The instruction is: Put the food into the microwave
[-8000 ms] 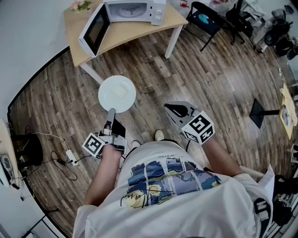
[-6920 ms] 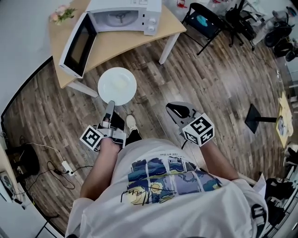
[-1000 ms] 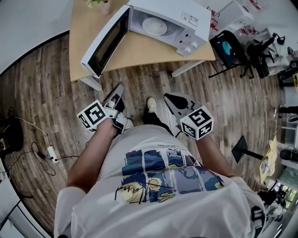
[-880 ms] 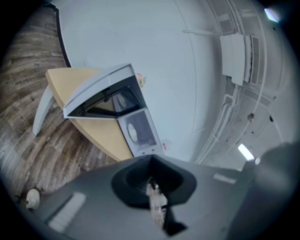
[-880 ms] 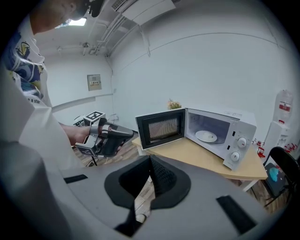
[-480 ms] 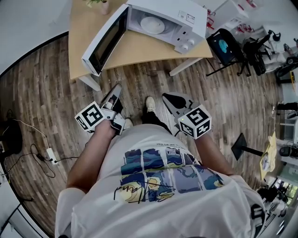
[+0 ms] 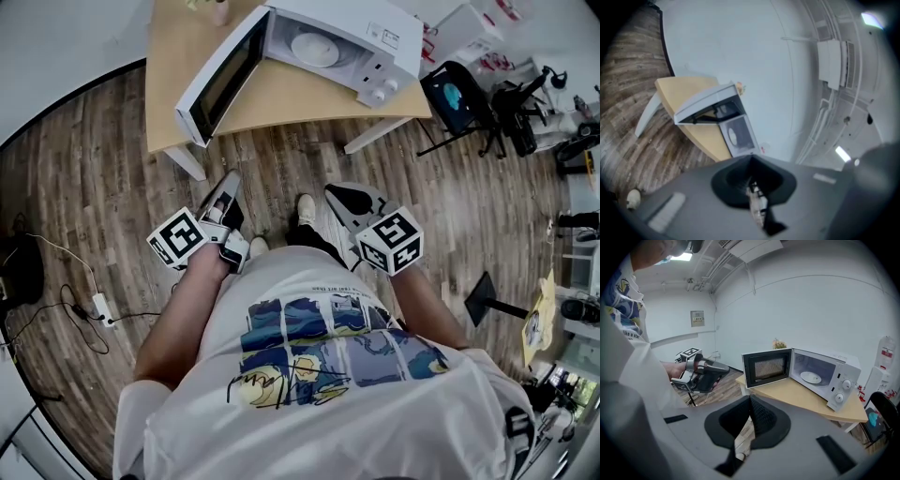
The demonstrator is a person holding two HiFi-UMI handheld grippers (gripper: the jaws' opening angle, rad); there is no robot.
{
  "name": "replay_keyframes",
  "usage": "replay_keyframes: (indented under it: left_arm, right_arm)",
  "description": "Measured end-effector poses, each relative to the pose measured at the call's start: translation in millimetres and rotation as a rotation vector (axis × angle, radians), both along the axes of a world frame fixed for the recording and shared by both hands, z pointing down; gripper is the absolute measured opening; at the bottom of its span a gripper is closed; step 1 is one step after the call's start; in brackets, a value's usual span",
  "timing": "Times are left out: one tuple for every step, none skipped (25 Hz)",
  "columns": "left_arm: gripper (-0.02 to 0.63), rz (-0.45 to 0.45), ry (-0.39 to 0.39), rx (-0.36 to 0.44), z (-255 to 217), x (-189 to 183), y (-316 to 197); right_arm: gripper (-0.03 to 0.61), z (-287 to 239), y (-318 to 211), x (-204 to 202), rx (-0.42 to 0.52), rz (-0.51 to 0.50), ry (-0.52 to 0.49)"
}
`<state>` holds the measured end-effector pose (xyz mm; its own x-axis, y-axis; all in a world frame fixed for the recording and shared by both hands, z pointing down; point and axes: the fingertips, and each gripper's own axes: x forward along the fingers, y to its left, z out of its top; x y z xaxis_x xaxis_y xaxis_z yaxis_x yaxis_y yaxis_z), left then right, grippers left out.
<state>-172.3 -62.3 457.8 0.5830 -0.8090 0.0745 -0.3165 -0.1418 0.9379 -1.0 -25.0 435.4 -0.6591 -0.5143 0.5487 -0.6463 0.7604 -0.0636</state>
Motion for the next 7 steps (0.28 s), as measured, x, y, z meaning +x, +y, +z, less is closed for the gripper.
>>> replay_keyframes:
  left_arm:
    - [0.006,-0.005,-0.002,0.002,0,-3,1]
    - [0.006,-0.011,-0.005,0.004,-1,-6,2]
    - [0.006,-0.018,-0.006,0.005,-1,-10,4]
    - [0.006,-0.025,-0.006,0.005,-2,-14,5]
    - [0.006,-0.031,-0.005,0.006,-2,-17,7]
    - [0.006,-0.038,-0.004,0.007,-3,-21,8]
    - [0.006,-0.044,-0.003,0.008,-4,-25,9]
  right_arm:
    - [0.006,1,0,-2,0.000,-0.005,0.001]
    - [0.006,1,-1,-5,0.001,-0.011,0.003]
    - [0.006,1,-1,-7,0.001,-0.016,0.004]
    - [0.006,2,-1,-10,0.002,-0.022,0.007]
    - [0.006,2,-2,-13,0.003,-0.028,0.010]
    - [0.006,2,-2,-15,0.003,-0.034,0.013]
    - [0.006,2,-3,-18,0.004,-0.040,0.016]
